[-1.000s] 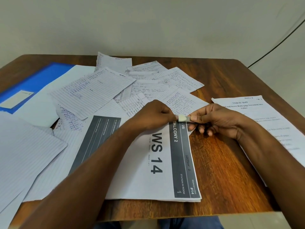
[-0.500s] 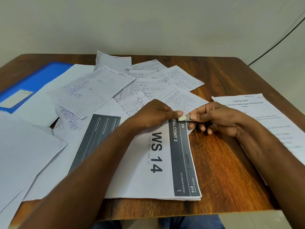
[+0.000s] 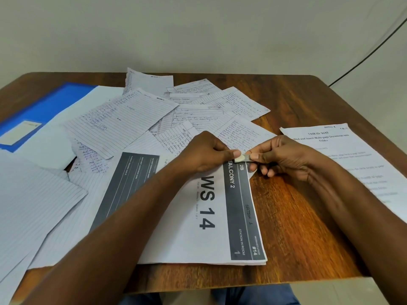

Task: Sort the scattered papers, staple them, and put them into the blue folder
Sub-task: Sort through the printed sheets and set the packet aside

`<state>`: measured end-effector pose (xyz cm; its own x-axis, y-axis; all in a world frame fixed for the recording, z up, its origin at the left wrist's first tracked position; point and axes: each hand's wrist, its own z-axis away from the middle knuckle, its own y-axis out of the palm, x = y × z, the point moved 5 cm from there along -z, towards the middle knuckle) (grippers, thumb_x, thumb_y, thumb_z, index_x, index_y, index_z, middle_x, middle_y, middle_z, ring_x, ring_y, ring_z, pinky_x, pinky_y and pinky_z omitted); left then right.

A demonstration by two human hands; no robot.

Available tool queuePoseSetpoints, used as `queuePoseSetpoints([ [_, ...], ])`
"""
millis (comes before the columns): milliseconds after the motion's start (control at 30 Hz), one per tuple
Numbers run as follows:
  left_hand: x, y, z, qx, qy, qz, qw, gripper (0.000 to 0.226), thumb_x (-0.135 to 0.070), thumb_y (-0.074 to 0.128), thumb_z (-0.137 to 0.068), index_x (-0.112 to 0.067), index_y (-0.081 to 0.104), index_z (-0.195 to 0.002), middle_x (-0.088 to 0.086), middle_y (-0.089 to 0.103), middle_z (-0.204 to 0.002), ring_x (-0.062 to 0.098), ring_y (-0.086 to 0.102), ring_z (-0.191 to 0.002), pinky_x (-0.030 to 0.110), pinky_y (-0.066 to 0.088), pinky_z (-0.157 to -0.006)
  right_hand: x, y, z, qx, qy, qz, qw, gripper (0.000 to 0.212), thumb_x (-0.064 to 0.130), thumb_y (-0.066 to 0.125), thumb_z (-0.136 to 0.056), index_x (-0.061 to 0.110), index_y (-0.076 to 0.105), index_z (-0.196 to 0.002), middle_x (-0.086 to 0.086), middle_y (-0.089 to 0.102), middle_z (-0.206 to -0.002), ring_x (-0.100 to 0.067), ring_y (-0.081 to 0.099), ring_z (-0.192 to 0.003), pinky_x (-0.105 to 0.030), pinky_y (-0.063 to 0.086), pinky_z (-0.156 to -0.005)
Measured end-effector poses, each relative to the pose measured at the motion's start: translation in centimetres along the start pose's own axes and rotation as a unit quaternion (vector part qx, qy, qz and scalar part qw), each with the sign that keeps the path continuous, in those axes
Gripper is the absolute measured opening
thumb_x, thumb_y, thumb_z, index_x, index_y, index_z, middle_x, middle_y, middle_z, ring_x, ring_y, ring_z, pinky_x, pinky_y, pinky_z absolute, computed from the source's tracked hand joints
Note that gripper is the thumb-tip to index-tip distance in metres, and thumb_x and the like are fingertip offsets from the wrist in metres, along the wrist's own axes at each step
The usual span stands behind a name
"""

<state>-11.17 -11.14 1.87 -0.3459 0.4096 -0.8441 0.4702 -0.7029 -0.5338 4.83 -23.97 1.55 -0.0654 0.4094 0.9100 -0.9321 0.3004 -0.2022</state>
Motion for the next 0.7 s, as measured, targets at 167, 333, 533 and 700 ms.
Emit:
queuePoseSetpoints([
  [167,-0.4,-0.3,0.4,0.052,-0.010,0.031,0.998,0.032,-0.042,0.074,-0.095,-0.012,0.083,-0.091,-0.007,0.081,-0.084,0.008,0.076,-0.081,0.029,0.060,-0.082,0.3,-0.2,0.6,0.053,0.006,-0.006,0.999,0.034,0.019,0.074,-0.083,-0.003,0.075,-0.110,-0.023,0.075,-0.097,-0.014,0.065,-0.057,-0.020,0.055,-0.046],
  [333,0.1,-0.2,0.5,0.071,-0.024,0.118,0.990,0.043,-0.031,0.065,-0.104,0.011,0.074,-0.098,0.003,0.082,-0.095,0.020,0.078,-0.094,0.036,0.058,-0.095,0.4,-0.5,1.2,0.084,0.004,-0.028,0.996,0.037,0.019,0.071,-0.087,-0.004,0.072,-0.116,-0.023,0.075,-0.106,-0.015,0.068,-0.067,-0.022,0.056,-0.049],
  [533,1.1,-0.1,0.2,0.068,-0.018,0.092,0.993,0.013,-0.017,0.072,-0.099,-0.010,0.083,-0.101,0.005,0.082,-0.098,0.026,0.078,-0.098,0.053,0.059,-0.102,0.7,-1.2,1.8,0.075,0.003,-0.022,0.997,0.036,0.020,0.070,-0.088,-0.002,0.070,-0.117,-0.025,0.074,-0.110,-0.019,0.066,-0.072,-0.025,0.056,-0.052],
  [700,0.8,0.0,0.4,0.062,-0.016,0.094,0.994,0.009,-0.014,0.075,-0.097,-0.009,0.081,-0.101,0.005,0.082,-0.094,0.024,0.080,-0.091,0.049,0.062,-0.097,0.5,-2.1,2.8,-0.002,-0.022,0.043,0.999,0.031,0.019,0.073,-0.090,0.001,0.073,-0.115,-0.019,0.078,-0.102,-0.019,0.067,-0.077,-0.025,0.054,-0.053],
])
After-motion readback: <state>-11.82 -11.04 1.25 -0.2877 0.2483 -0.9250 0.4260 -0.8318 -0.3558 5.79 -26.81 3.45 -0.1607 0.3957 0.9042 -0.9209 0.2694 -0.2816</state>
